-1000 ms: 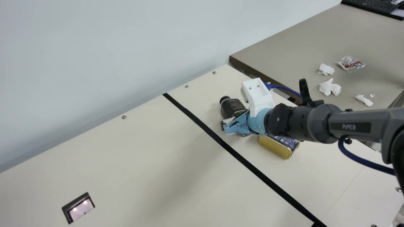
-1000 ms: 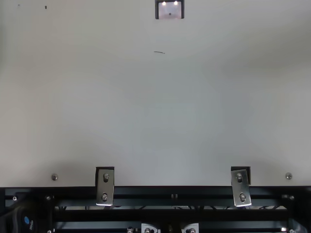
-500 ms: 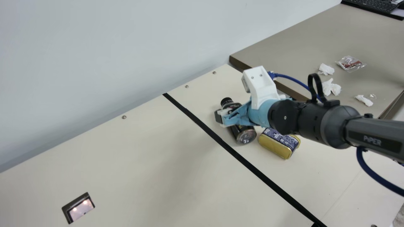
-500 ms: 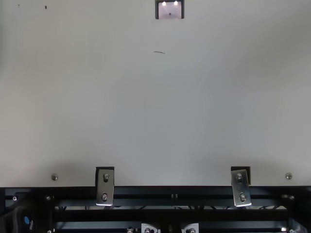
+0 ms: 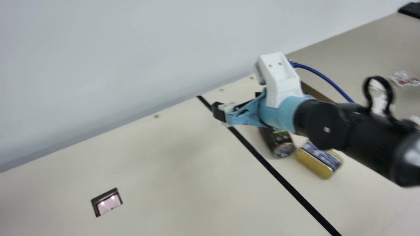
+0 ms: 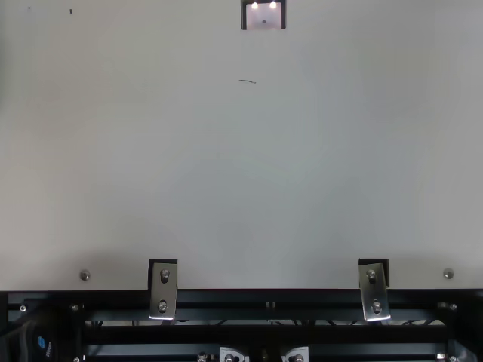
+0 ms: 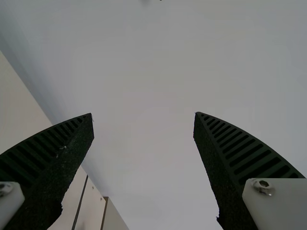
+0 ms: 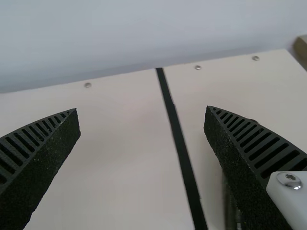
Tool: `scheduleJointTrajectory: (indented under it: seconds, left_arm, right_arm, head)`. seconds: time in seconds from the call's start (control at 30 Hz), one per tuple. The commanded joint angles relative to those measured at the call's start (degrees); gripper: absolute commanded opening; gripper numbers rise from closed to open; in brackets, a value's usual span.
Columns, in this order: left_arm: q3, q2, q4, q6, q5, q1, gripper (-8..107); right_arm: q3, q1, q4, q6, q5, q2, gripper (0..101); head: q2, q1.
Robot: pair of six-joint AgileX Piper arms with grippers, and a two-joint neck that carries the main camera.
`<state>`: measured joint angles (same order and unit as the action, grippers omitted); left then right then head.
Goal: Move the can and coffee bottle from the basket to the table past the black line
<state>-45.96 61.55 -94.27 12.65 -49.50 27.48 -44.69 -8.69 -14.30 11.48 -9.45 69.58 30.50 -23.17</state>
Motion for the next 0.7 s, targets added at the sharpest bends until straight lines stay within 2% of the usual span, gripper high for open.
scheduleJointTrajectory:
  seconds: [0.0,0.13,0.27,0.3,0.4,0.67]
  left_arm:
    - [0.0,0.0,0.0,0.0,0.0,0.0,90]
    - [0.0,0.0,0.0,0.0,0.0,0.0,90]
    - [0.0,0.0,0.0,0.0,0.0,0.0,90]
    - [0.0,0.0,0.0,0.0,0.0,0.0,90]
    - [0.0,0.0,0.0,0.0,0.0,0.0,90]
    - [-0.2,-0.2,0.4,0.0,0.2,0.0,90]
  right_arm:
    - [-0.6,3.0,-0.9,-0.3,-0.4,-0.2,101]
    - [-1.6,7.5,-3.2,-0.1,-1.1,-0.9,101]
    - [-2.3,11.3,-6.3,0.4,-1.8,-1.7,101]
    - [-2.1,9.7,-5.2,0.2,-1.3,-1.6,101]
    - [-2.3,11.4,-6.5,0.3,-1.6,-1.7,101]
    - [-2.4,11.5,-6.1,-0.1,-2.1,-1.7,101]
  head:
    - [-2.4,-1.8]
    - [-8.2,-1.8]
    - [-8.2,-1.8]
    - [-8.2,-1.8]
    - [-8.2,-1.8]
    - [-8.2,-1.8]
